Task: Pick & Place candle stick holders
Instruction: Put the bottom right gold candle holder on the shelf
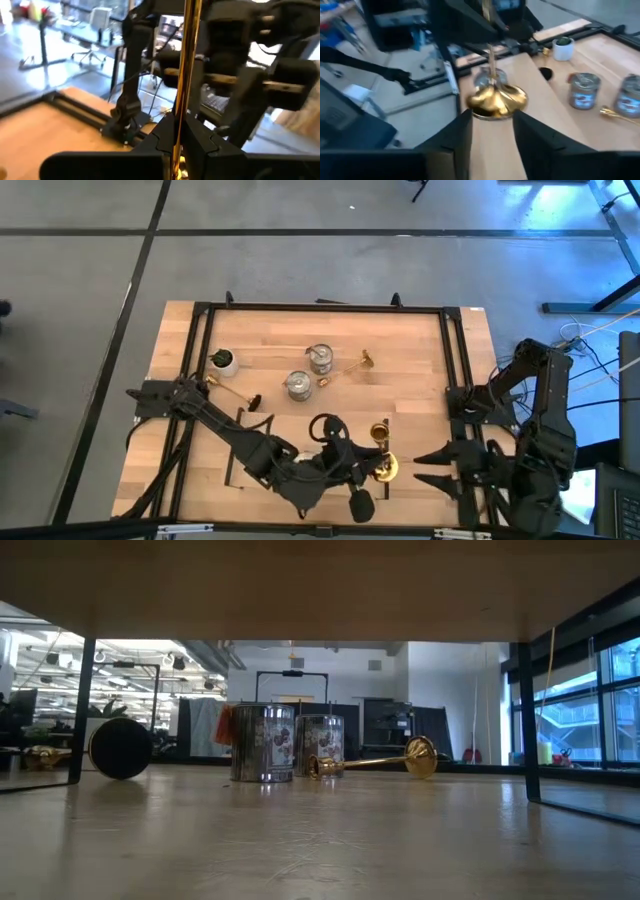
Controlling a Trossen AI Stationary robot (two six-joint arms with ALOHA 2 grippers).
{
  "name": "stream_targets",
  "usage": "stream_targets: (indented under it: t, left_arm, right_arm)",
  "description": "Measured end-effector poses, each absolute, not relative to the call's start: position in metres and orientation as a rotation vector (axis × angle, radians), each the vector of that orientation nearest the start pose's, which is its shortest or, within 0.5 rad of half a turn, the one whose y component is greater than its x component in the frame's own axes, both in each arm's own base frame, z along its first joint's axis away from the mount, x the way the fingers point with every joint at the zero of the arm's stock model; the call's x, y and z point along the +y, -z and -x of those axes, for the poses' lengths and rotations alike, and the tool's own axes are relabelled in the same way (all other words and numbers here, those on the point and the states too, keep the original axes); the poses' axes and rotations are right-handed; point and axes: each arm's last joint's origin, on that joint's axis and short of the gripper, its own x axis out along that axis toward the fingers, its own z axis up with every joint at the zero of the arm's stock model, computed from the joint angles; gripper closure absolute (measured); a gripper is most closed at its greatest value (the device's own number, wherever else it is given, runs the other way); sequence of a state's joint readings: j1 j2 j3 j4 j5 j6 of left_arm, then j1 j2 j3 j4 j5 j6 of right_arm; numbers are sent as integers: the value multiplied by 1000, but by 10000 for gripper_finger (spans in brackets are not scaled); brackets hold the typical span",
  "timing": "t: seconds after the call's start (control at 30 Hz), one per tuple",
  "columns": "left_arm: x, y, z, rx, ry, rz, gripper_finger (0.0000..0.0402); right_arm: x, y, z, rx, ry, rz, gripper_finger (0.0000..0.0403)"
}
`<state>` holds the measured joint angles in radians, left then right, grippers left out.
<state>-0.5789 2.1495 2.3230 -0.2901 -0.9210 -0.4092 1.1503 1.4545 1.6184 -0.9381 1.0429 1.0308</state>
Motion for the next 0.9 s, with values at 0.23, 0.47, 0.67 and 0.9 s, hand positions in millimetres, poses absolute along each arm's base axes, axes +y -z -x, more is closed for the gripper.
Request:
stream_targets:
  t: [0.23,0.47,0.67,0.9]
  left_arm:
    - [-279,-399,-409,-106,-501,459,389]
    - [-304,-370,-420,-116,-434,489,389]
    - [-307,-358,-426,-59,-347,502,389]
    - [-307,-352,-425,-11,-349,486,389]
  right_arm:
    - [255,-413,-133,265,86,-385,178]
    - [269,-405,-139,276,65,-375,167]
    - [281,-395,-154,313,34,-325,173]
    - [291,-377,-175,328,79,-306,173]
